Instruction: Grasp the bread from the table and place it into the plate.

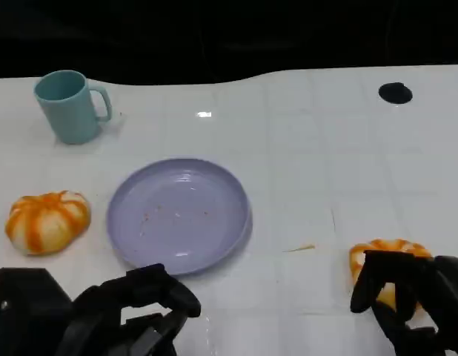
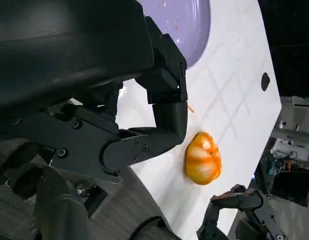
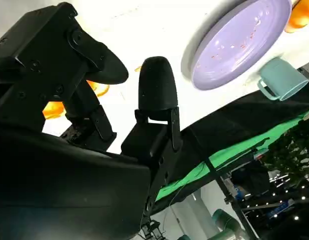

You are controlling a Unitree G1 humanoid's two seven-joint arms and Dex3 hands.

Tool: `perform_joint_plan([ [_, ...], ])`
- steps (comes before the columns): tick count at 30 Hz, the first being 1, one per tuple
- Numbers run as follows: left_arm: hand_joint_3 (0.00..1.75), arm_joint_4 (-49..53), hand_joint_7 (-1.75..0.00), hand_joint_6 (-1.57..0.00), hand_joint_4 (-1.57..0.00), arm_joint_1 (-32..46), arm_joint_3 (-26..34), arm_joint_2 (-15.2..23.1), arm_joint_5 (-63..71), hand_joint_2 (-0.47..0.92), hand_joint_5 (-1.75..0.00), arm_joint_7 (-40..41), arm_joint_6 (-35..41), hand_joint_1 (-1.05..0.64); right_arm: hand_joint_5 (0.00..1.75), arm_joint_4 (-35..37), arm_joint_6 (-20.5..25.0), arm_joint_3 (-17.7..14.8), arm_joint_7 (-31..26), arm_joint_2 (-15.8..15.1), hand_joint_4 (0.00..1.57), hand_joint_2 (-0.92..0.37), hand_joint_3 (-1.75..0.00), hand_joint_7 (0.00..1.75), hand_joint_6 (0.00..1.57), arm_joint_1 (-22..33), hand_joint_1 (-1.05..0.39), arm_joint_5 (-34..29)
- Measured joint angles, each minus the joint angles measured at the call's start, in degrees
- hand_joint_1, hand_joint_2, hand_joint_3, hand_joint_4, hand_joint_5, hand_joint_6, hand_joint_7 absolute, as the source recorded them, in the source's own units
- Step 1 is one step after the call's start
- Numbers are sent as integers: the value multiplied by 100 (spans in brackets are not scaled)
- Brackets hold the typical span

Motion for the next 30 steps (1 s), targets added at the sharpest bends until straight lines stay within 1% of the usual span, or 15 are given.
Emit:
perform_joint_plan([
  [1,57,0,-146,-58,-64,0,0,0,0,92,-175,0,0,-35,174,-15,29,-14,29,0,84,-28,-125,101,91,-1,4,23],
  [3,57,0,-146,-58,-64,0,0,0,3,92,-175,0,-1,-35,174,-44,105,-39,70,-1,83,-29,-123,94,93,-4,5,53],
  [4,57,0,-146,-58,-64,0,-1,1,4,92,-175,0,-1,-35,157,-55,118,-48,78,-6,80,-31,-114,84,92,-5,1,54],
  [5,57,0,-146,-58,-64,-1,-1,0,3,92,-175,0,-1,-35,150,-92,157,-49,93,-13,80,-32,-110,77,93,-6,0,26],
  [7,57,0,-146,-57,-63,-1,0,0,2,92,-175,0,0,-34,126,-238,283,-54,109,-38,79,-33,-100,64,94,-10,-9,-131],
  [9,57,1,-146,-57,-63,-2,1,0,2,92,-175,0,0,-34,117,-392,430,-62,138,-112,79,-33,-96,57,95,-24,-13,-342],
  [12,57,5,-146,-57,-64,-2,1,0,2,92,-175,0,-3,-35,111,-555,638,-64,216,-203,66,-37,-85,41,89,-42,-22,-693],
  [13,57,10,-146,-57,-63,-2,2,0,2,92,-175,-1,-4,-35,96,-627,732,-62,298,-263,61,-45,-69,30,84,-42,-26,-859],
  [15,57,16,-146,-57,-63,-2,3,1,3,92,-175,-1,-10,-35,74,-777,891,-61,484,-406,57,-60,-42,16,80,-43,-30,-1138],
  [16,57,16,-146,-57,-63,-2,3,1,2,92,-175,-1,-11,-35,61,-875,988,-60,613,-466,52,-68,-26,9,75,-43,-33,-1275],
  [18,57,17,-145,-57,-63,-2,3,1,2,92,-175,-1,-11,-35,51,-1059,1164,-59,861,-557,48,-75,-13,3,71,-43,-36,-1449],
  [19,57,17,-145,-58,-63,-2,3,1,2,92,-175,-1,-11,-35,45,-1129,1243,-59,960,-583,40,-78,-9,1,62,-43,-40,-1519],
  [22,57,17,-145,-58,-63,-2,4,1,3,92,-175,-1,-13,-35,37,-1286,1407,-53,1226,-614,26,-82,-5,0,45,-44,-47,-1660],
  [25,56,17,-145,-58,-64,-2,3,0,3,92,-175,0,-13,-35,34,-1415,1532,-51,1448,-649,16,-85,-3,0,34,-44,-52,-1770],
  [30,56,17,-145,-58,-64,-7,2,-24,2,92,-175,1,-6,-36,34,-1517,1803,22,1877,-664,13,-87,-2,1,32,-64,-54,-2022],
])
